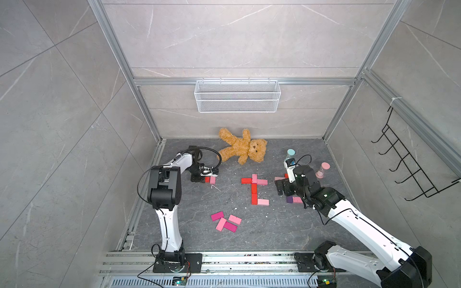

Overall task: Assemble the letter t with building blocks
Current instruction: Assemble the building block at the center of the board.

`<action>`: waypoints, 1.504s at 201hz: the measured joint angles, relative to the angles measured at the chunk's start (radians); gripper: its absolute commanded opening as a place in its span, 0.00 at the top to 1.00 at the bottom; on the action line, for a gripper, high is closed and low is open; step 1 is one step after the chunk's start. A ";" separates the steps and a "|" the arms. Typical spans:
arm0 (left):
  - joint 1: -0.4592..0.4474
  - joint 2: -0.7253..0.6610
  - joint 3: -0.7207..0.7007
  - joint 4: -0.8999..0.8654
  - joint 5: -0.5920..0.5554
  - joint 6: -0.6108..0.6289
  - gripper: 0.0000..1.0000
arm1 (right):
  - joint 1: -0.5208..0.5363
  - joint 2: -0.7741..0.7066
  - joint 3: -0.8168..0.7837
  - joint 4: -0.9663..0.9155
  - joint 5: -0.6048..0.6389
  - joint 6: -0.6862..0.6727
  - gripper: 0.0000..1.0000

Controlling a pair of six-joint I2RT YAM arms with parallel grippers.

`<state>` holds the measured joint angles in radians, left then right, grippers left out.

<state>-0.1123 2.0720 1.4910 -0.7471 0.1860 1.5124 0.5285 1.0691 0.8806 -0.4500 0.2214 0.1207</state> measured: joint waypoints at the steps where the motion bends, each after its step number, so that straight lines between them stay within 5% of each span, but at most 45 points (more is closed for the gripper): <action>1: 0.000 0.000 0.000 0.000 0.000 0.000 1.00 | 0.000 0.000 0.000 0.000 0.000 0.000 0.00; 302: 0.001 -0.023 -0.035 -0.008 0.008 -0.002 1.00 | 0.000 0.000 -0.002 0.000 0.000 0.000 0.00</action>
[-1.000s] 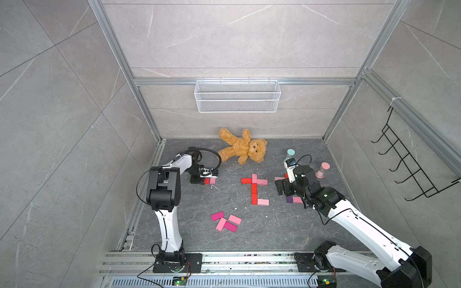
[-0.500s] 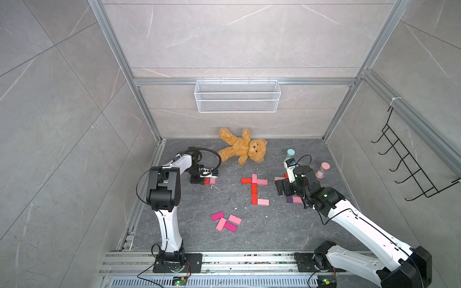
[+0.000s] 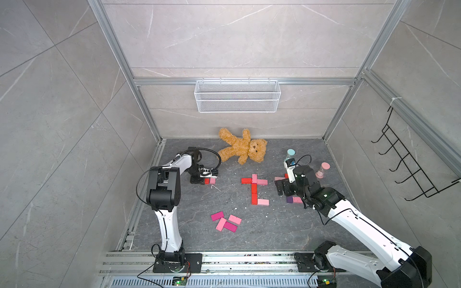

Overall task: Assemble the letter t with building blocks
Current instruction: Assemble the building block at the center of the board.

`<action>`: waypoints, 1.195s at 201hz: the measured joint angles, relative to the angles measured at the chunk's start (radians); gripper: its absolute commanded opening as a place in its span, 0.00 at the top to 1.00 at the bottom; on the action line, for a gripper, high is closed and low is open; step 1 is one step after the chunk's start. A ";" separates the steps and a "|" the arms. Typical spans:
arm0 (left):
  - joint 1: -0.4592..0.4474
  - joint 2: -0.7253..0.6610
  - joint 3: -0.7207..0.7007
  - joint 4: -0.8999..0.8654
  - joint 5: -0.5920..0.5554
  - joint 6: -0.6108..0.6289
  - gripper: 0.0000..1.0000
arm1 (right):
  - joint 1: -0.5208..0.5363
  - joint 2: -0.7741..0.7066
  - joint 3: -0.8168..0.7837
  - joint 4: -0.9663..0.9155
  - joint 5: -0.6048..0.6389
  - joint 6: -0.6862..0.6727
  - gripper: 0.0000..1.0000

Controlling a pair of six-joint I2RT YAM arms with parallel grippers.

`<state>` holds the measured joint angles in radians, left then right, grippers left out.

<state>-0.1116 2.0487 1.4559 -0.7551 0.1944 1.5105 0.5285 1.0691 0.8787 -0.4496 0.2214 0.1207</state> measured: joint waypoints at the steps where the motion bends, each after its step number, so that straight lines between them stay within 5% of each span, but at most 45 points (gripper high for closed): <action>1: 0.000 0.000 0.000 0.000 0.000 0.000 1.00 | 0.000 0.000 0.000 0.000 0.000 0.000 0.00; 240: -0.009 0.000 0.002 -0.011 0.018 -0.027 0.99 | 0.000 0.000 -0.002 0.000 0.000 0.000 0.00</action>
<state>-0.1204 2.0487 1.4582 -0.7666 0.2119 1.4834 0.5285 1.0691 0.8768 -0.4492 0.2214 0.1207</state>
